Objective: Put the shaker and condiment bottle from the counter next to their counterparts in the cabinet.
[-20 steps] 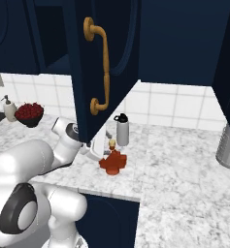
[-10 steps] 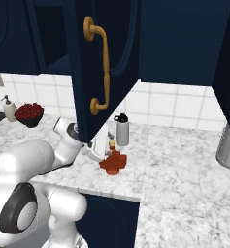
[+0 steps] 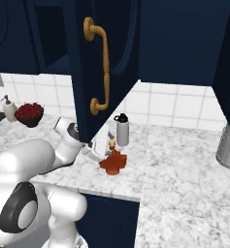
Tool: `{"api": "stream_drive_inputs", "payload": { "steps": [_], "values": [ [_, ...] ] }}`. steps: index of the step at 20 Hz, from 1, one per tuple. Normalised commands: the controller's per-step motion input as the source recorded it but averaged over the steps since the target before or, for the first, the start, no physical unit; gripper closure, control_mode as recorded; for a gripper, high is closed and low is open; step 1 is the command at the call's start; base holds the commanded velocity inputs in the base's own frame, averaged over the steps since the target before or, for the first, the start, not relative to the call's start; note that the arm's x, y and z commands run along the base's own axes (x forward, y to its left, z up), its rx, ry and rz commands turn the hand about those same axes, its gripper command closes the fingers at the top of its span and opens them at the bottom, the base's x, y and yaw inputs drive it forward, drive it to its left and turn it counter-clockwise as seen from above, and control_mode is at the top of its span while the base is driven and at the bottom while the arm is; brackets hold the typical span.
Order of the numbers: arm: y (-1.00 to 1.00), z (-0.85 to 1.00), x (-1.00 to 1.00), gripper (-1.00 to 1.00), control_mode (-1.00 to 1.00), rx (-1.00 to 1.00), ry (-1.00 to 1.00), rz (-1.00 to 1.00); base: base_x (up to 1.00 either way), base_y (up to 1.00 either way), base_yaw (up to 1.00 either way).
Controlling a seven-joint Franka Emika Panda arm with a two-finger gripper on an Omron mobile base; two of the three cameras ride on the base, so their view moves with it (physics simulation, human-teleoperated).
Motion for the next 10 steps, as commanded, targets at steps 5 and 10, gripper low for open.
{"api": "stream_drive_inputs", "payload": {
  "steps": [5, 10],
  "values": [
    [0.0, -0.03, 0.0, -1.0, -1.0, 0.0, 0.0, 0.0, 0.0, 0.0, 0.0],
    [0.0, -0.03, 0.0, -1.0, -1.0, 0.0, 0.0, 0.0, 0.0, 0.0, 0.0]
  ]
}}
